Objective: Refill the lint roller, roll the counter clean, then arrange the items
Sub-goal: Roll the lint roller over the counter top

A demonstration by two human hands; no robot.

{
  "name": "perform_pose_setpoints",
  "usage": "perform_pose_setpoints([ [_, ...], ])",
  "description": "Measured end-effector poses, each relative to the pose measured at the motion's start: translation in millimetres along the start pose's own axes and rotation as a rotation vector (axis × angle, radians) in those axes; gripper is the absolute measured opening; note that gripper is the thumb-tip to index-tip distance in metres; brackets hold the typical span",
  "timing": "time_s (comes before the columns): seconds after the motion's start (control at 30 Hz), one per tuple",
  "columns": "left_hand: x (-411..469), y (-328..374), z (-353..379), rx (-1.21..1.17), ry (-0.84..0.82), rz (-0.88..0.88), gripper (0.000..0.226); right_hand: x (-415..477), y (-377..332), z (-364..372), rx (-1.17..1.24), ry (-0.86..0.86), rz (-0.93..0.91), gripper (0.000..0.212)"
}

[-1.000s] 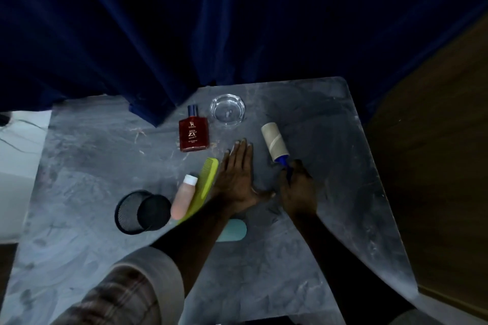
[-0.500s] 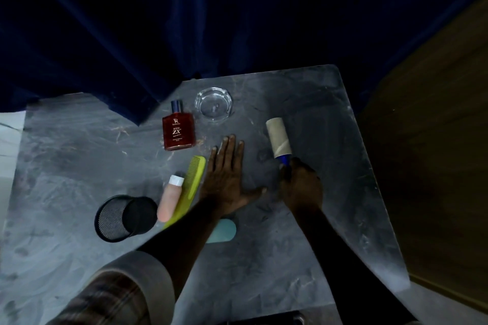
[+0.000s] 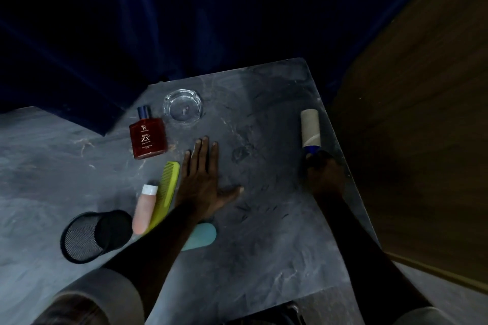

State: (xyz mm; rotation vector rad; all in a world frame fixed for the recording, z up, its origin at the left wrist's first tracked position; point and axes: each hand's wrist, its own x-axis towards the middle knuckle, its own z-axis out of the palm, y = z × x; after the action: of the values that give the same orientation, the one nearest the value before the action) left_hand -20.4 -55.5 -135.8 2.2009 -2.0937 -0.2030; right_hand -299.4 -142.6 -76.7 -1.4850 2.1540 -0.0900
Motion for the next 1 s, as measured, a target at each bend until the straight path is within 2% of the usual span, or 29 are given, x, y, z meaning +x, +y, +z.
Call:
perform_pose_setpoints([
  [0.1,0.7,-1.2,2.5,-0.003,-0.007,-0.002,0.133,4.7,10.7,-5.8,-0.066,0.005,-0.034,0.041],
  [0.23,1.3,-2.6,6.9,-0.019,0.004,0.001,0.133,5.6,14.2,-9.3,0.018,0.060,0.006,0.036],
  [0.37,1.9,-2.3,7.5,-0.038,0.003,-0.009,0.135,7.0,10.9,-4.8,-0.032,0.020,-0.001,0.037],
  [0.5,2.7,-2.1,5.4,-0.049,-0.016,-0.014,0.136,-1.2,-3.6,10.5,-0.073,-0.046,-0.084,0.041],
  [0.73,3.8,-3.4,5.3,-0.081,-0.026,-0.022,0.135,-39.7,-45.9,35.1,-0.096,0.085,-0.396,0.029],
  [1.0,5.7,-1.5,1.9,-0.105,-0.013,-0.028,0.139,-71.6,-72.1,52.7,-0.160,0.014,-0.507,0.036],
])
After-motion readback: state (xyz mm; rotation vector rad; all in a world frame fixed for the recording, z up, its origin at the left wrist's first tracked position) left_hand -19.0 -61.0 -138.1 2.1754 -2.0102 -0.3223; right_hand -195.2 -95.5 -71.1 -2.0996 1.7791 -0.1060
